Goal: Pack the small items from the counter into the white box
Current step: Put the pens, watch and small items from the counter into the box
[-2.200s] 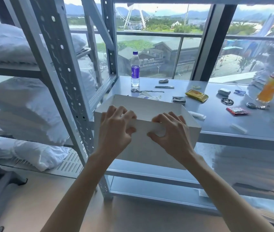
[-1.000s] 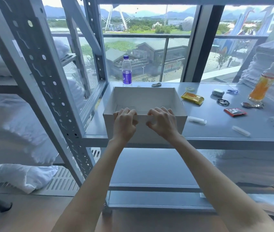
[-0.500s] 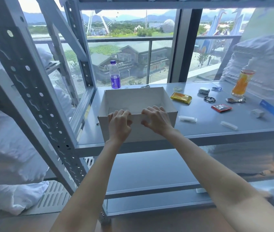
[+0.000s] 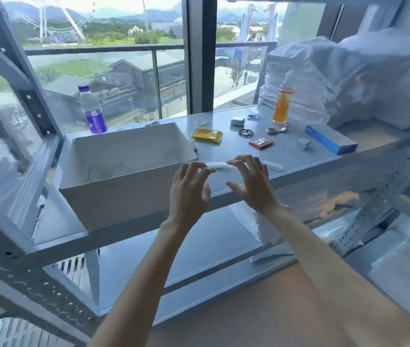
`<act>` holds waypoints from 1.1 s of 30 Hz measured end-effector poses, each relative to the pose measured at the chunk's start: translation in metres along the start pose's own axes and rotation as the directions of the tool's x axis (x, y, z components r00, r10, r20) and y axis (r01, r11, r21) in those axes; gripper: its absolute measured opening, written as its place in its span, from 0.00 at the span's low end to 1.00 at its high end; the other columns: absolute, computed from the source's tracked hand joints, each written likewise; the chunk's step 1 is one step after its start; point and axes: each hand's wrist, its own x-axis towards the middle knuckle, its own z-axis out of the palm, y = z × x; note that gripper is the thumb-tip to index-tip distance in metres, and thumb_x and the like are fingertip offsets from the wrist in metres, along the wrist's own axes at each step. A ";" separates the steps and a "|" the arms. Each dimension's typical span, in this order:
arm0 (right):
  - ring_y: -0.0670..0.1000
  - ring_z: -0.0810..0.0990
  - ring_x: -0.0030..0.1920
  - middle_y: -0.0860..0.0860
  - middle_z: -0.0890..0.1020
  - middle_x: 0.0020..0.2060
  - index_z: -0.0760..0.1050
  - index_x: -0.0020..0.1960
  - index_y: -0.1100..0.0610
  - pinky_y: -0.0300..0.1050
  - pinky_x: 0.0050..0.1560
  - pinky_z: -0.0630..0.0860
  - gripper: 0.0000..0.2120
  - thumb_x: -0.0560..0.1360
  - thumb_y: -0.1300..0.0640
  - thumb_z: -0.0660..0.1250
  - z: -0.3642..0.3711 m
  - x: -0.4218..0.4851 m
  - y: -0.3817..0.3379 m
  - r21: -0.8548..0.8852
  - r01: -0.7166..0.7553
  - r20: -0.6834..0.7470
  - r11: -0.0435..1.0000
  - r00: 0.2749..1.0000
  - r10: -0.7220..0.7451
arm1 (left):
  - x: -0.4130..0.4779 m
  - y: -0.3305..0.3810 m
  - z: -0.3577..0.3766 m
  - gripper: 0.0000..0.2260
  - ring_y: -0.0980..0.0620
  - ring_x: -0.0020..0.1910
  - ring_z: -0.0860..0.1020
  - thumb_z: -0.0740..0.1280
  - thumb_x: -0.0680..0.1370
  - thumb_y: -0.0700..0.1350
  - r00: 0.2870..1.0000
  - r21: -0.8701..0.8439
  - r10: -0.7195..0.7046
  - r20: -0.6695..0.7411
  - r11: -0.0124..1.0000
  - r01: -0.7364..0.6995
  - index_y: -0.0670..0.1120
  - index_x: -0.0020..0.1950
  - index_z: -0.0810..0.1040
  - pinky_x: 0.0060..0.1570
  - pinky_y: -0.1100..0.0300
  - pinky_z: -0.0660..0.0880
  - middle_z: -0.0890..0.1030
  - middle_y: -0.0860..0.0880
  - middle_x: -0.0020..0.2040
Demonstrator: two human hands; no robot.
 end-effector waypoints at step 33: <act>0.50 0.51 0.75 0.51 0.56 0.75 0.55 0.75 0.58 0.47 0.73 0.46 0.25 0.81 0.54 0.55 0.061 0.026 0.248 0.063 -0.042 0.559 0.997 0.829 0.000 | 0.053 0.014 0.214 0.29 0.50 0.76 0.45 0.53 0.80 0.57 0.659 0.469 -0.599 0.454 0.790 0.394 0.49 0.77 0.47 0.73 0.50 0.45 0.46 0.50 0.78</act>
